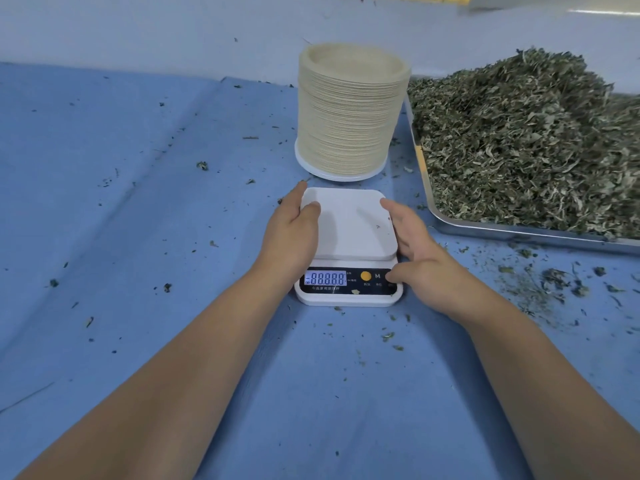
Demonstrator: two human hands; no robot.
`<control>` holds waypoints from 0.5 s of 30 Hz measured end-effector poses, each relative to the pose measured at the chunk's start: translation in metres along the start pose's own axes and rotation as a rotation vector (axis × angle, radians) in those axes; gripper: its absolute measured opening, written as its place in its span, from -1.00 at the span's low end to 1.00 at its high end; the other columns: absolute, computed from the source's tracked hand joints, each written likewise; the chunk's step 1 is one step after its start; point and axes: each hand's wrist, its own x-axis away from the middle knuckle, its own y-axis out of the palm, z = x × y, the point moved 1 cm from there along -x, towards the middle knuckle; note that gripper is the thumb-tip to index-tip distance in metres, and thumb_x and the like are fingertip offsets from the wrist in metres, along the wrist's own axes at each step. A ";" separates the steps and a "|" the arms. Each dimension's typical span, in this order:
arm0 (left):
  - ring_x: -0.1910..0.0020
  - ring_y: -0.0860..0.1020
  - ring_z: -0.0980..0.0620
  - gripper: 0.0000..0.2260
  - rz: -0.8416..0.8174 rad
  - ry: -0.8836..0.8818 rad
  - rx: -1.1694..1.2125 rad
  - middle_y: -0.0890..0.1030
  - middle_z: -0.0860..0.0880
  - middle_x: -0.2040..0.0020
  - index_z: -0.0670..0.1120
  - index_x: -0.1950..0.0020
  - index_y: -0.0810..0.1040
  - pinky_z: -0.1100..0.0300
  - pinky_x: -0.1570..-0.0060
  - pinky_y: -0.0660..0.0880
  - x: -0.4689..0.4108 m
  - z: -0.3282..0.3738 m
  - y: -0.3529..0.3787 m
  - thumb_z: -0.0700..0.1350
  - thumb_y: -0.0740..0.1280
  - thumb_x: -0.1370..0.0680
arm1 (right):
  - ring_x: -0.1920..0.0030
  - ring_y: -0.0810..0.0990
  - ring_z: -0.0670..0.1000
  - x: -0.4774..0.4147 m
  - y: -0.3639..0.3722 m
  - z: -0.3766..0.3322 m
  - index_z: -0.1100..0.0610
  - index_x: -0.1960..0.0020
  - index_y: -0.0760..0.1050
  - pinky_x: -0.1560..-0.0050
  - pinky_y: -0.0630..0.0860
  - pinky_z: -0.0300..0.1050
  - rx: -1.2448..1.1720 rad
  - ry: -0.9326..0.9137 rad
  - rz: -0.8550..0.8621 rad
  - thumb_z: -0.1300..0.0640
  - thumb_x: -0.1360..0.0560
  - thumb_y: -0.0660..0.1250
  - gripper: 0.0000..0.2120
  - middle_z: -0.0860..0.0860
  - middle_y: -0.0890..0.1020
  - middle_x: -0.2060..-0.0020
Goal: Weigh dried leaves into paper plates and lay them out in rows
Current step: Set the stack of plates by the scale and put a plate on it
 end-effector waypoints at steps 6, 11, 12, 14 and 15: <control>-0.58 0.13 0.17 -0.53 0.067 0.473 -0.379 0.12 0.01 -0.67 -0.05 -0.64 0.22 0.64 -0.26 0.06 -0.017 0.043 -0.007 -0.12 0.14 -0.71 | -0.36 0.43 -0.15 0.000 0.002 0.002 -0.54 -0.41 0.15 -0.42 0.39 0.16 0.017 0.019 0.024 0.26 -0.32 0.26 -0.10 -0.38 0.34 -0.41; -0.65 0.08 -0.04 -0.42 0.093 0.783 -0.826 0.06 -0.07 -0.69 -0.14 -0.65 0.17 0.12 -0.33 0.35 -0.069 0.101 0.011 -0.38 0.07 -0.61 | -0.32 0.49 0.02 0.004 0.005 -0.001 -0.55 -0.39 0.16 -0.37 0.43 0.23 0.000 0.021 0.055 0.19 -0.36 0.28 -0.17 -0.27 0.47 -0.33; -0.65 0.06 -0.02 -0.37 0.079 0.763 -0.898 0.08 -0.05 -0.68 -0.13 -0.65 0.16 0.11 -0.36 0.33 -0.081 0.110 0.014 -0.42 0.07 -0.58 | -0.32 0.50 0.06 0.005 0.005 -0.002 -0.55 -0.39 0.15 -0.36 0.45 0.23 -0.003 0.018 0.061 0.15 -0.37 0.29 -0.20 -0.20 0.50 -0.32; -0.60 0.19 -0.07 -0.35 0.041 0.695 -1.047 0.26 -0.08 -0.61 -0.11 -0.62 0.24 0.01 -0.36 0.38 -0.100 0.124 0.018 -0.45 0.11 -0.53 | -0.32 0.50 0.12 0.007 0.005 -0.002 -0.55 -0.41 0.14 -0.35 0.45 0.22 -0.002 0.004 0.071 0.03 -0.38 0.31 -0.25 0.00 0.53 -0.32; -0.51 0.32 -0.13 -0.38 0.034 0.677 -1.126 0.38 -0.12 -0.52 -0.11 -0.56 0.32 -0.06 -0.30 0.45 -0.107 0.129 0.019 -0.44 0.14 -0.51 | -0.31 0.50 0.14 0.007 0.005 -0.001 -0.55 -0.41 0.14 -0.36 0.45 0.21 -0.002 -0.003 0.074 -0.02 -0.38 0.31 -0.27 0.08 0.53 -0.32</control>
